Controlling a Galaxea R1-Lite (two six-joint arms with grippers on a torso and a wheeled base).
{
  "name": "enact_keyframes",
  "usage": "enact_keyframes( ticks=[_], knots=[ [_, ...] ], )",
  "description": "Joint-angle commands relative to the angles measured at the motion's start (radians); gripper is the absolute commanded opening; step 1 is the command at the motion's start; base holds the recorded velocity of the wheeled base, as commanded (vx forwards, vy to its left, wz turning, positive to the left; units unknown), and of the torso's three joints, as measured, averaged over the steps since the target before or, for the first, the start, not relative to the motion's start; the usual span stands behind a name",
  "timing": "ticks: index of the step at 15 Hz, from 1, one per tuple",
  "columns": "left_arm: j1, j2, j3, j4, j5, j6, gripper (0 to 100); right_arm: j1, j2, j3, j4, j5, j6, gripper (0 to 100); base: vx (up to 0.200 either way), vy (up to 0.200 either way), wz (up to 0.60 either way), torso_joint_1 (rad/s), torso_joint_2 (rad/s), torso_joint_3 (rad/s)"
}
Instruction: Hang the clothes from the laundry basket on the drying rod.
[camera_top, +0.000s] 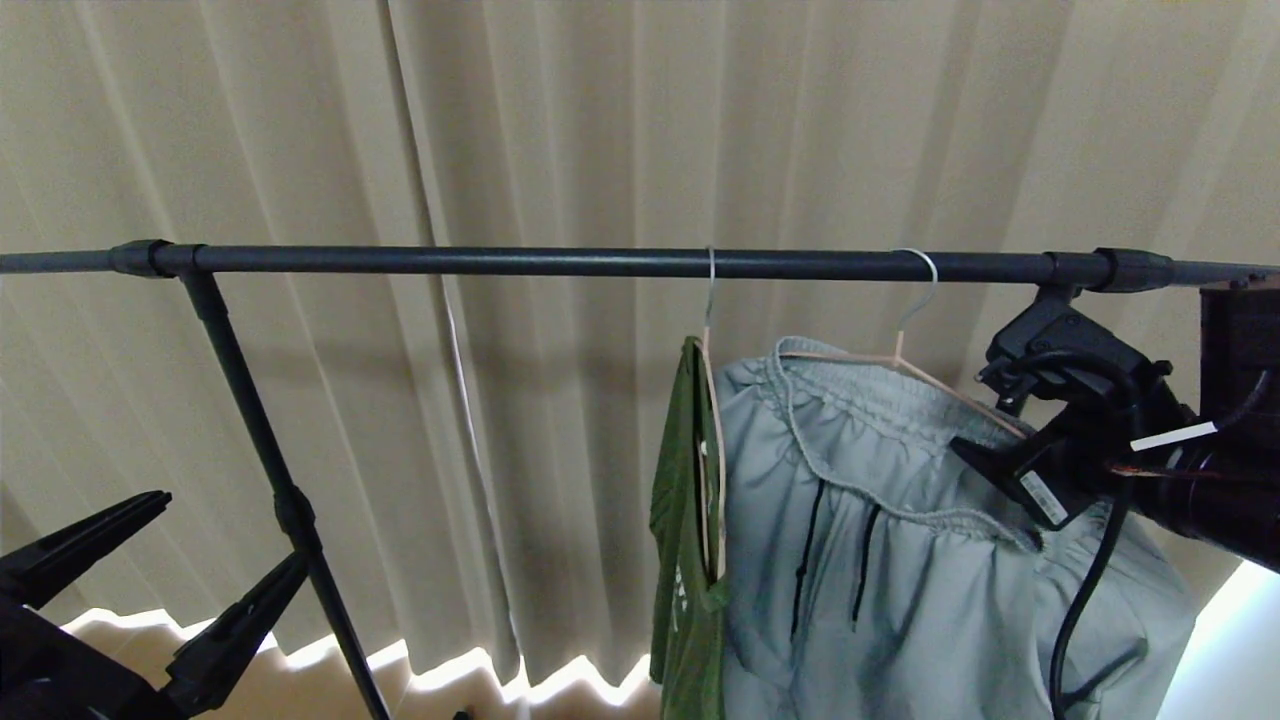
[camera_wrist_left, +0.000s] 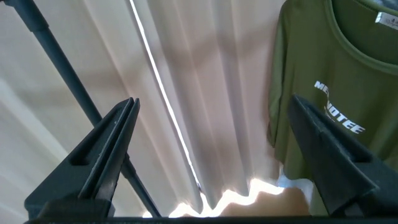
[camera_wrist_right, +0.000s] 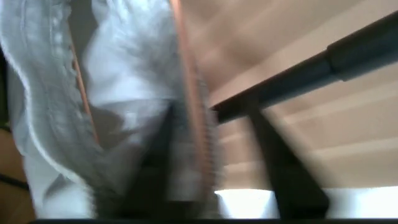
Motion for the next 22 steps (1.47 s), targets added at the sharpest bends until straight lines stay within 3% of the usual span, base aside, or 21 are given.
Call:
enact_keyframes(
  ticks=[1, 5, 11, 19, 22],
  knots=[
    [0.000, -0.002, 0.001, 0.000, 0.001, -0.001, 100, 0.000, -0.015, 0.045, -0.067, 0.048, 0.000, 100, 0.000, 0.000, 0.00, 0.000, 0.00, 0.000],
    [0.000, -0.003, 0.008, 0.000, 0.001, -0.001, 100, -0.002, -0.029, 0.174, -0.269, 0.167, 0.000, 100, 0.000, 0.000, 0.00, 0.000, 0.00, 0.000],
    [0.000, -0.029, 0.013, 0.000, 0.002, -0.001, 100, -0.003, -0.080, 0.257, -0.366, 0.279, 0.009, 100, 0.000, 0.000, 0.00, 0.000, 0.00, 0.000],
    [0.017, -0.164, 0.060, 0.003, 0.010, -0.011, 100, -0.003, -0.322, 0.303, -0.399, 0.292, 0.149, 100, 0.000, 0.000, 0.00, 0.000, 0.00, 0.000],
    [0.140, -0.253, 0.060, 0.038, 0.010, -0.011, 100, -0.003, -0.488, 0.390, -0.386, 0.291, 0.201, 100, 0.000, 0.000, 0.00, 0.000, 0.00, 0.000]
  ],
)
